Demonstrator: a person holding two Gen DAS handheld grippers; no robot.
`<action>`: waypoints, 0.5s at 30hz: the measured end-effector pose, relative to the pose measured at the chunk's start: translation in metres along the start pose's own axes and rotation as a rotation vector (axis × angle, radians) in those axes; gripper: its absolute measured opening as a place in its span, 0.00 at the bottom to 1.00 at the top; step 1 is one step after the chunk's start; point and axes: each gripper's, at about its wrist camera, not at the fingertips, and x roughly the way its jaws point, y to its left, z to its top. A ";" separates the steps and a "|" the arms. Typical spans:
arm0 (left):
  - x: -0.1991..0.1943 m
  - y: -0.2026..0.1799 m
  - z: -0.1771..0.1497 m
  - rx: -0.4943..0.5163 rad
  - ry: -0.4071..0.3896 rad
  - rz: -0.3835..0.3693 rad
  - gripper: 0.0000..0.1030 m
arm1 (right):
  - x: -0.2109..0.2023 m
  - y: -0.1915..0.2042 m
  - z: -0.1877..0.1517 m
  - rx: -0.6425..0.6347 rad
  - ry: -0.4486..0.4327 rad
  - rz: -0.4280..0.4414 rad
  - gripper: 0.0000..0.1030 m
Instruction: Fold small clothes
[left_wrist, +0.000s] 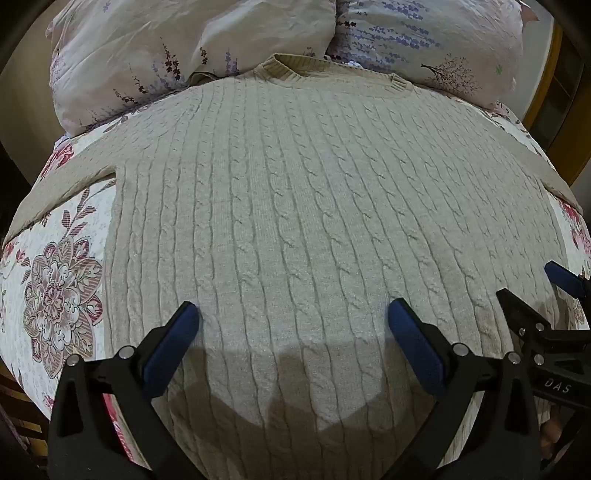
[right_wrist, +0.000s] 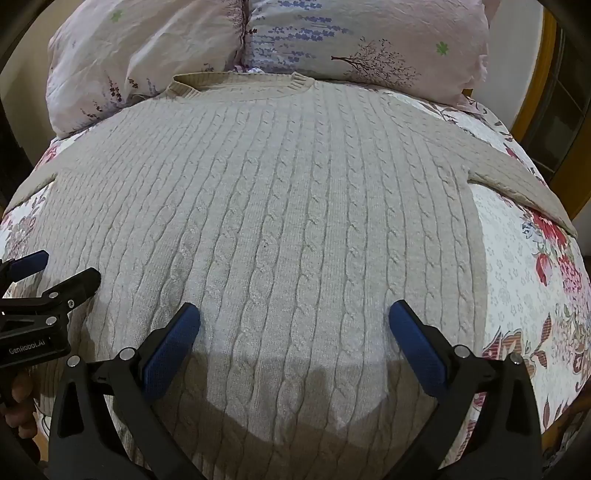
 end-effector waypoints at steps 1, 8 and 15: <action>0.000 0.000 0.000 0.000 0.000 0.000 0.98 | 0.000 0.000 0.000 0.000 0.000 -0.001 0.99; -0.001 0.000 0.001 -0.002 -0.003 0.001 0.98 | 0.000 0.000 0.000 -0.001 -0.001 0.001 0.99; 0.000 0.000 0.001 0.000 -0.002 0.000 0.98 | 0.000 0.000 0.000 -0.001 -0.001 0.001 0.99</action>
